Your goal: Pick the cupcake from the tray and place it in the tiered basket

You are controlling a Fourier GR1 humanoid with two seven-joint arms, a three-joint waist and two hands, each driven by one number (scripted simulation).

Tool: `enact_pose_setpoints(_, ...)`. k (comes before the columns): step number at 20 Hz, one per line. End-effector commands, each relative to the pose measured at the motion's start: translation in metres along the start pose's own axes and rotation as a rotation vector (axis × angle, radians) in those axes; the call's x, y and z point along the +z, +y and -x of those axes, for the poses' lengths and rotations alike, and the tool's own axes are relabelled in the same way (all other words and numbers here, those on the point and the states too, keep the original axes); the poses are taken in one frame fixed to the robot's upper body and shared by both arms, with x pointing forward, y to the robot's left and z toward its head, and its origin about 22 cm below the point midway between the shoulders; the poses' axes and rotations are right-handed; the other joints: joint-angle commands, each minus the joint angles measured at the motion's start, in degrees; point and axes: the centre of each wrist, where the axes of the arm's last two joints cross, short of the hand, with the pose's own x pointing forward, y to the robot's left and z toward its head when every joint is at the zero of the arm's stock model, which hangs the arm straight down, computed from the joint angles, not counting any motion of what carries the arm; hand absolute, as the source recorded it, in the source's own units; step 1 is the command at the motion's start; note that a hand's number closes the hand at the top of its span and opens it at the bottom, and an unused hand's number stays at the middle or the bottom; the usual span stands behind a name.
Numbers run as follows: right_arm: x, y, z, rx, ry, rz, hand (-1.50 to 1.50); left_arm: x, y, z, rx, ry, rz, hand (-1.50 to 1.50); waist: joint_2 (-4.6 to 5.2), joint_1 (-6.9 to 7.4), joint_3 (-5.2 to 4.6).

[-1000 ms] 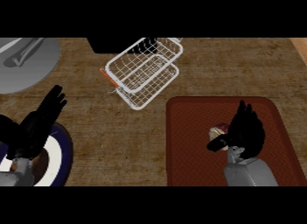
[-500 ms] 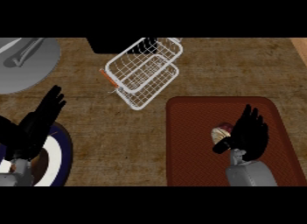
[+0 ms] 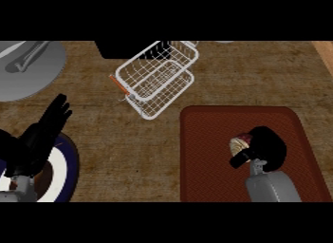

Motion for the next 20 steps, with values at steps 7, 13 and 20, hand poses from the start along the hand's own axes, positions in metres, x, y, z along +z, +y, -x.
enact_pose_setpoints(7, 0.0, 0.022, -0.007, 0.152, -0.04, 0.111, 1.5, -0.005, 0.008, 0.004, 0.008, -0.005, -0.003, 0.0, 0.6, -0.02, 0.42)
enact_pose_setpoints(13, 0.056, 0.022, 0.046, 0.183, -0.213, 0.199, 1.5, -0.011, 0.0, -0.011, -0.008, 0.022, -0.029, 0.0, 0.24, -1.35, 0.42)
enact_pose_setpoints(20, 0.098, -0.046, 0.06, -0.097, -0.4, 0.482, 1.5, -0.004, -0.009, 0.01, 0.011, 0.02, -0.024, 0.0, 0.12, -1.49, 0.41)
